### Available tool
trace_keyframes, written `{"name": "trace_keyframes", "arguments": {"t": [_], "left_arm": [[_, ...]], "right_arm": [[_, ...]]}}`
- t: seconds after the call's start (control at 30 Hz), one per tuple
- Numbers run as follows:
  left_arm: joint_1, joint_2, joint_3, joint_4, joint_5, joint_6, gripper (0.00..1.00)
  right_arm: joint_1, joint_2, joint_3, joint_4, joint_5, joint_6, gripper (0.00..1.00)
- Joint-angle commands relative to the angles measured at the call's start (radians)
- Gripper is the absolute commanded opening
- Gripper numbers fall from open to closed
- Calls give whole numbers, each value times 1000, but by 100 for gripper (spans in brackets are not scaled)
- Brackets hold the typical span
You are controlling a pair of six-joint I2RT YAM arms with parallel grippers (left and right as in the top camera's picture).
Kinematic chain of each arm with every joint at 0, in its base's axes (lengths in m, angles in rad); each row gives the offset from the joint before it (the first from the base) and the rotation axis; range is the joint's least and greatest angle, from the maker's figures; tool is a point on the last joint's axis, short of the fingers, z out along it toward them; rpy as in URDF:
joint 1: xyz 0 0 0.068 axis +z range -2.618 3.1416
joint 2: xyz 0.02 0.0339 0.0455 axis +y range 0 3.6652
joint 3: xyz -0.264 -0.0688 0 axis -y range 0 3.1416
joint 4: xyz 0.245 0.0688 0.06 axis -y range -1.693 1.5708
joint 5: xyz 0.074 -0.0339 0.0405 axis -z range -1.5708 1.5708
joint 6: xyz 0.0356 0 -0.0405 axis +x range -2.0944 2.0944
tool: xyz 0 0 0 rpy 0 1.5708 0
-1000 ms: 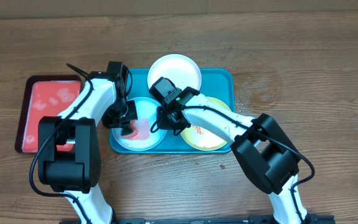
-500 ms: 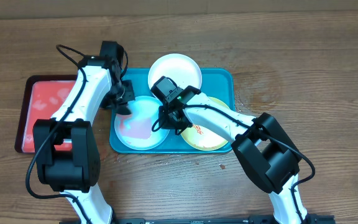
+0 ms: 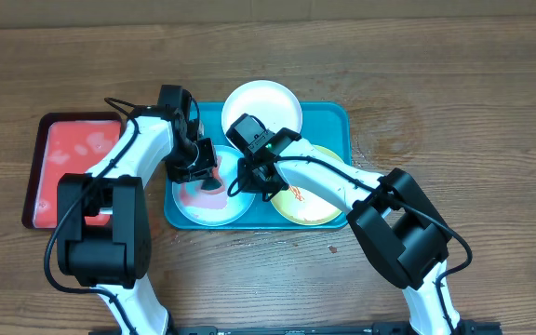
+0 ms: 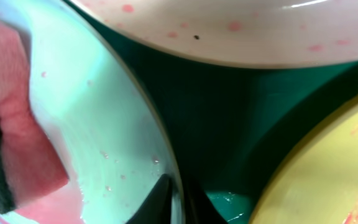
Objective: Clean dirty plates on tray and stack at the side
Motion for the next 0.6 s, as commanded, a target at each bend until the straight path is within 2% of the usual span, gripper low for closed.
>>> {"name": "trace_keyframes", "arguments": {"t": [0.0,0.1,0.2,0.37,0.57], "left_arm": [[5,7,-14,-39,-287,-34,4],[6,6,-12,-71,-455,-84,4],[6,3,14,-102,-507,-96,4],[6,-8,134,-177,-504,-103,4],[15,-50,316,-273,-429,-103,4]], "right_arm": [[-10,5,-11,-18,26,-2,4],[-10,5,-10,-23,26,-9,4],[-10,4,-5,-23,26,-9,4],[-9,4,33,-49,26,-55,4],[-2,3,137,-138,31,-70,4]]}}
